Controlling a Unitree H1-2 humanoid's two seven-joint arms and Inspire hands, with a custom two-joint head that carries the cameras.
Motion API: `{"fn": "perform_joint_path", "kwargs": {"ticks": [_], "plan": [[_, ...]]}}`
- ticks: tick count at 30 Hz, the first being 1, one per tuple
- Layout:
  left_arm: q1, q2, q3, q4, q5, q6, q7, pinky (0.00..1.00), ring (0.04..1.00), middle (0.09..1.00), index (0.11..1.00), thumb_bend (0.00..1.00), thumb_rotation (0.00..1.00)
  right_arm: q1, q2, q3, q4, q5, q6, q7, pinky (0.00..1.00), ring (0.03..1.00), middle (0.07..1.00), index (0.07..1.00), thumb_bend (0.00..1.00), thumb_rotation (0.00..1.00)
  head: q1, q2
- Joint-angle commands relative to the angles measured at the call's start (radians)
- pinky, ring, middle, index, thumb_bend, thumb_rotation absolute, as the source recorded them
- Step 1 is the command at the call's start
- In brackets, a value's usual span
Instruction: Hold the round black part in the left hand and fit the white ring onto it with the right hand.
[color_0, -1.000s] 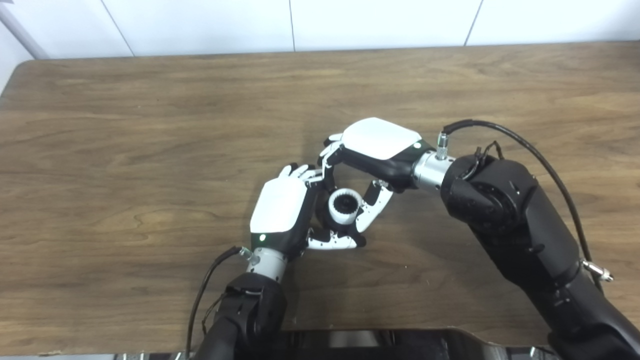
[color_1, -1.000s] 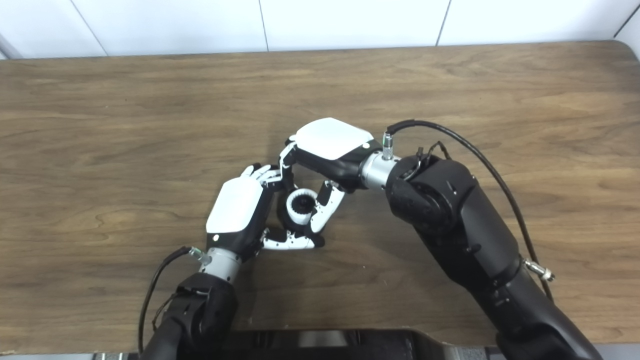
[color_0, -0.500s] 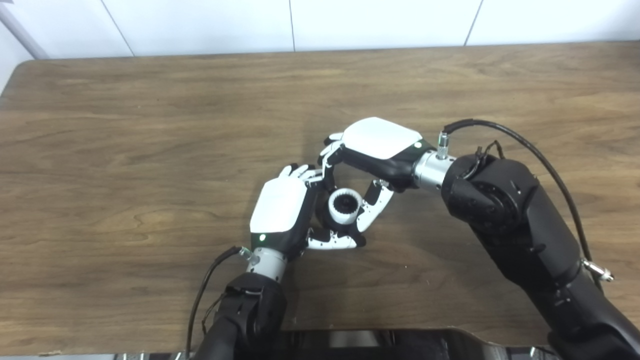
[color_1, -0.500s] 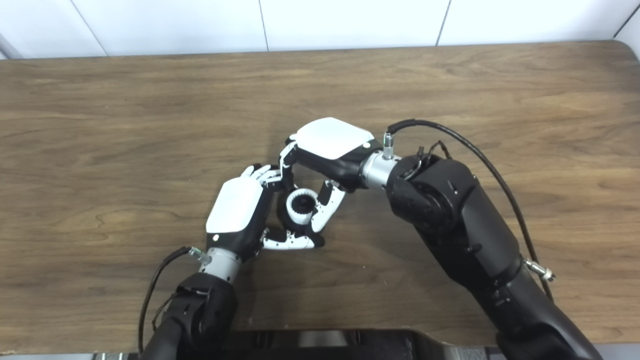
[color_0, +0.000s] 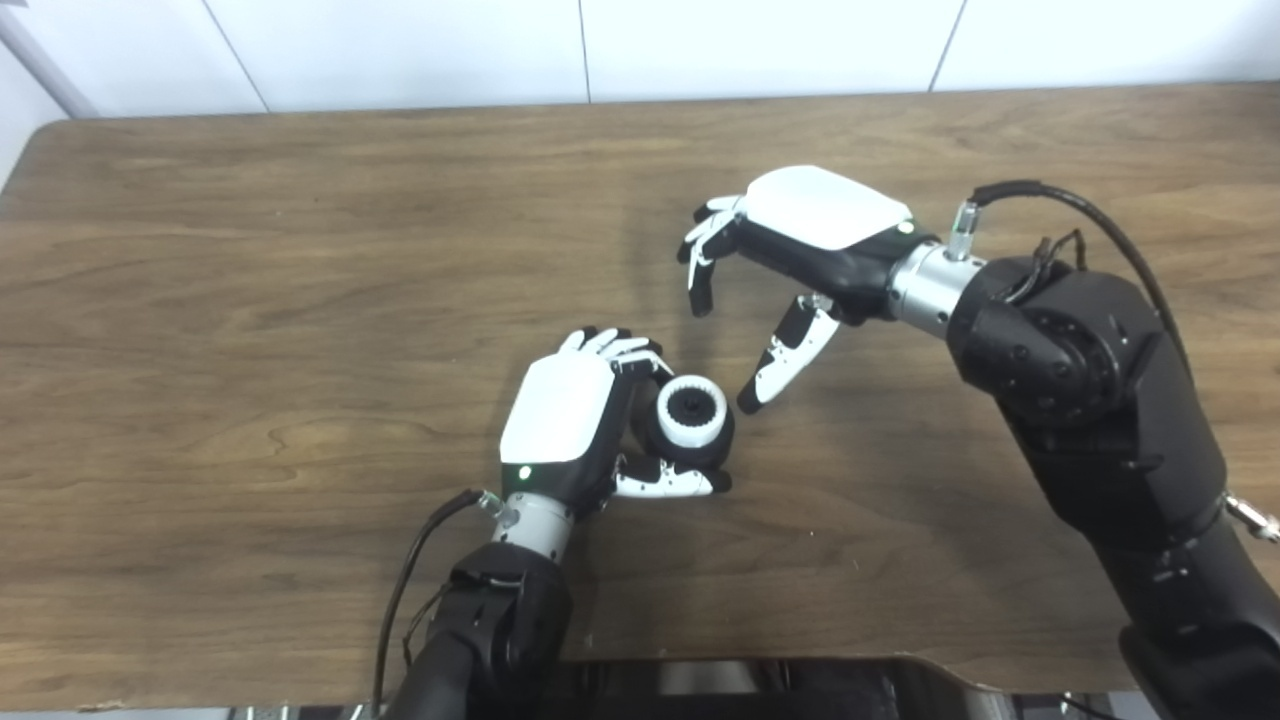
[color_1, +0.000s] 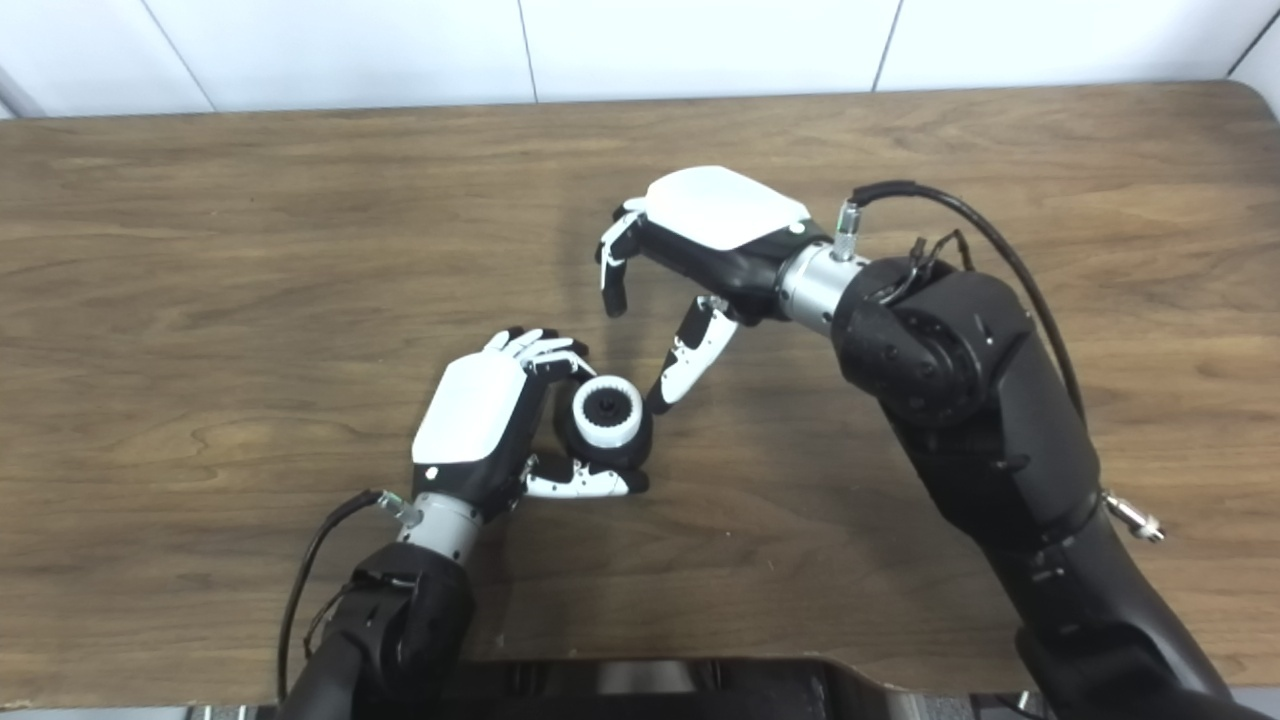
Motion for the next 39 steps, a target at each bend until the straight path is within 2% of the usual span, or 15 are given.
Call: {"fn": "perform_joint_path", "kwargs": {"ticks": [1,5,9,18,29,30,32,39], "plan": [[0.021,0.006,-0.017,0.034,-0.009,0.013,-0.076,0.95,0.874,0.79,0.485,0.52,0.05,-0.051,-0.013,-0.024,-0.033,0.002,0.014,-0.006,0.85,0.921,0.81,0.547,0.97,0.25,0.0,0.001],[0.024,0.007,-0.016,0.033,-0.009,0.01,-0.072,0.95,0.874,0.789,0.485,0.52,0.05,-0.068,-0.03,-0.035,-0.032,0.008,0.024,0.001,0.88,0.921,0.815,0.55,0.97,0.26,0.004,-0.004],[0.025,0.009,-0.015,0.032,-0.01,0.008,-0.07,0.95,0.873,0.787,0.485,0.52,0.05,-0.079,-0.055,-0.045,-0.022,0.019,0.014,-0.009,0.85,0.911,0.815,0.546,0.97,0.28,0.003,-0.005],[0.031,0.018,-0.005,0.02,-0.02,0.007,-0.079,0.95,0.877,0.786,0.485,0.52,0.05,-0.078,-0.084,-0.094,-0.033,0.023,0.067,-0.006,0.81,0.91,0.808,0.556,0.96,0.25,0.0,-0.005],[0.035,0.023,0.009,0.029,-0.029,-0.003,-0.072,0.94,0.873,0.803,0.497,0.52,0.07,-0.064,-0.092,-0.106,-0.034,0.033,0.083,-0.013,0.81,0.911,0.811,0.574,0.94,0.24,0.001,-0.007],[0.034,0.024,0.01,0.029,-0.03,-0.003,-0.072,0.94,0.875,0.811,0.598,0.65,0.11,-0.063,-0.092,-0.106,-0.034,0.031,0.084,-0.014,0.81,0.911,0.811,0.577,0.94,0.24,0.0,-0.007],[0.033,0.023,0.01,0.029,-0.03,-0.003,-0.072,0.94,0.875,0.822,0.715,0.78,0.17,-0.061,-0.092,-0.105,-0.034,0.026,0.089,-0.014,0.81,0.91,0.812,0.581,0.94,0.25,0.0,-0.007],[0.032,0.02,0.009,0.027,-0.019,-0.01,-0.056,0.92,0.869,0.838,0.824,0.89,0.25,-0.056,-0.093,-0.099,-0.029,0.011,0.086,-0.02,0.81,0.904,0.814,0.611,0.95,0.26,0.0,-0.007]]}}
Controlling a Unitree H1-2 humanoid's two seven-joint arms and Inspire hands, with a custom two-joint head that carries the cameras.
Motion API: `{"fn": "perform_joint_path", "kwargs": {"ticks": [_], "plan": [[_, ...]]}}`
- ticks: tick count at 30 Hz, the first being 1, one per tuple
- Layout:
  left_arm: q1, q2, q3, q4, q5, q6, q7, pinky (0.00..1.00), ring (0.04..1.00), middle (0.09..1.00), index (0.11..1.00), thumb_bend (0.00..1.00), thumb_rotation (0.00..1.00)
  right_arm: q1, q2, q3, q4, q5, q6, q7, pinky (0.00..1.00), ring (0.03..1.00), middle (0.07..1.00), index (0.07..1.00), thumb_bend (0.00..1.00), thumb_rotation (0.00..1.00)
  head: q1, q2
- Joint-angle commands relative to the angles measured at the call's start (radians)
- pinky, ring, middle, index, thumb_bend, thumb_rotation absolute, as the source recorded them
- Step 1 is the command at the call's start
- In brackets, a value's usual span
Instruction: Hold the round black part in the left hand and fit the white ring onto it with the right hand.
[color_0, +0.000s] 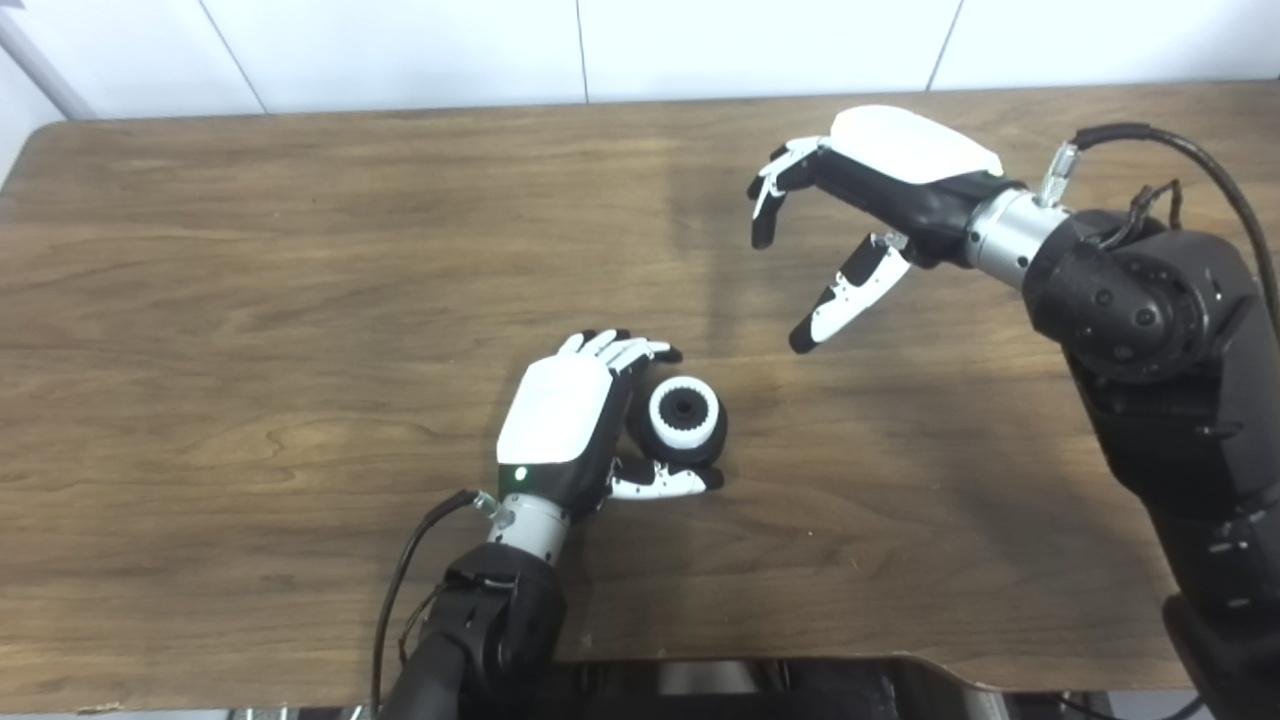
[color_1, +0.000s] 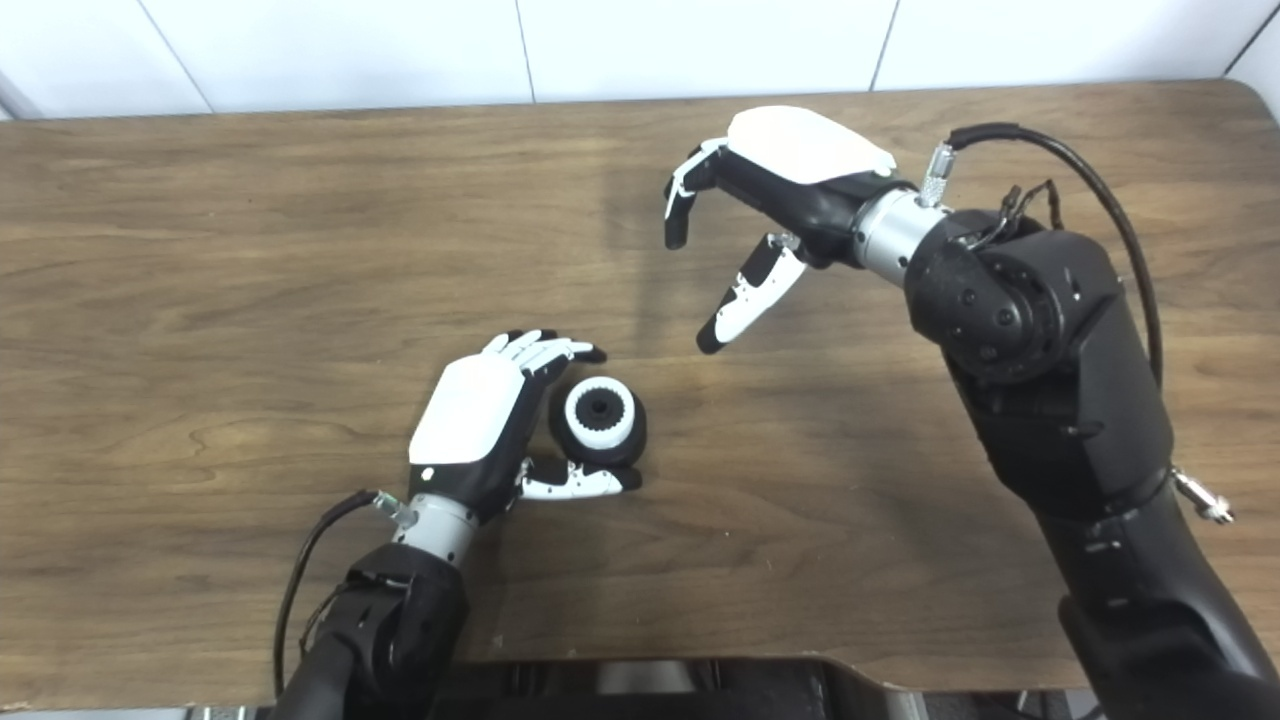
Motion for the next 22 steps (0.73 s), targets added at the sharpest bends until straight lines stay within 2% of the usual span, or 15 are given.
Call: {"fn": "perform_joint_path", "kwargs": {"ticks": [1,14,19,22], "plan": [[0.027,0.007,-0.005,0.034,-0.007,0.009,-0.042,0.92,0.867,0.84,0.833,0.9,0.25,-0.025,-0.014,-0.011,-0.026,-0.011,-0.002,-0.032,0.8,0.906,0.816,0.614,0.95,0.26,0.001,0.002],[0.031,-0.013,0.009,-0.007,-0.004,0.008,-0.035,0.93,0.875,0.851,0.867,0.9,0.27,-0.017,-0.013,-0.007,-0.012,-0.007,-0.012,-0.052,0.79,0.902,0.813,0.624,0.97,0.27,0.0,-0.001],[0.025,-0.027,0.036,-0.035,-0.031,0.026,-0.068,0.93,0.873,0.853,0.864,0.91,0.27,-0.017,-0.014,-0.008,-0.007,-0.003,0.002,-0.048,0.8,0.904,0.817,0.629,0.97,0.27,0.007,-0.002],[0.019,-0.036,0.066,-0.072,-0.062,0.065,-0.13,0.92,0.878,0.859,0.873,0.91,0.27,-0.016,-0.023,-0.006,-0.001,0.005,0.001,-0.042,0.8,0.905,0.819,0.645,0.96,0.27,0.019,-0.003]]}}
